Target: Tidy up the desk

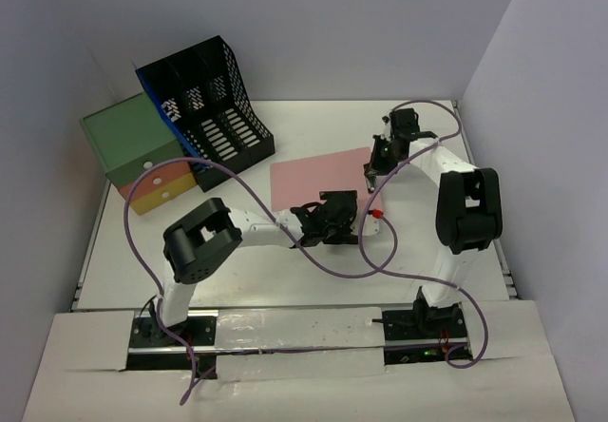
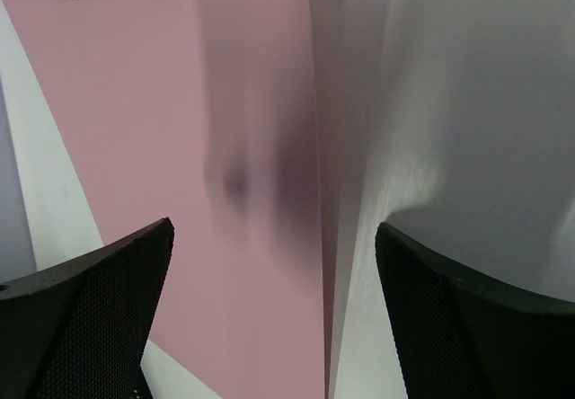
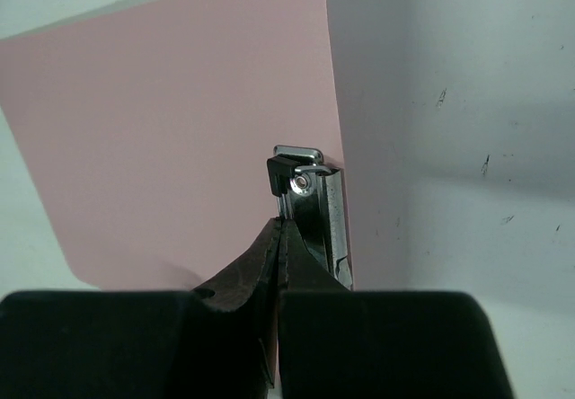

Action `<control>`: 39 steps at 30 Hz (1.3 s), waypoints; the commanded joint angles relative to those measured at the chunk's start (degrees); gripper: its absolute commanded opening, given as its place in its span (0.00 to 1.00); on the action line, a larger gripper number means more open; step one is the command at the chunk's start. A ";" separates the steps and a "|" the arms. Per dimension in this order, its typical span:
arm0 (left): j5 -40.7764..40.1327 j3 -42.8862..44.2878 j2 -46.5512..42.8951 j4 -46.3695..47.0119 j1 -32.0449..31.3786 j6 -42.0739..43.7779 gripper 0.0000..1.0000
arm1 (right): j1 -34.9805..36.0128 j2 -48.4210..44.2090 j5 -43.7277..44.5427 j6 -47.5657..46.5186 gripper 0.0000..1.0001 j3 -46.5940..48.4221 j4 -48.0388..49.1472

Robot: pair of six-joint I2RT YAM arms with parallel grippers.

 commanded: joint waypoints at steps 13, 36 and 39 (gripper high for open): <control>-18.51 1.77 8.24 18.61 -3.52 3.88 0.77 | -0.24 -5.33 -5.72 1.77 0.00 -2.07 4.19; -17.58 17.33 3.21 -3.20 -1.74 -22.80 0.00 | -0.32 -10.71 -2.60 -0.29 0.35 4.14 -3.78; -16.01 18.15 0.91 -9.20 -0.37 -27.76 0.00 | -0.44 -14.65 -0.97 0.39 0.69 6.95 -5.70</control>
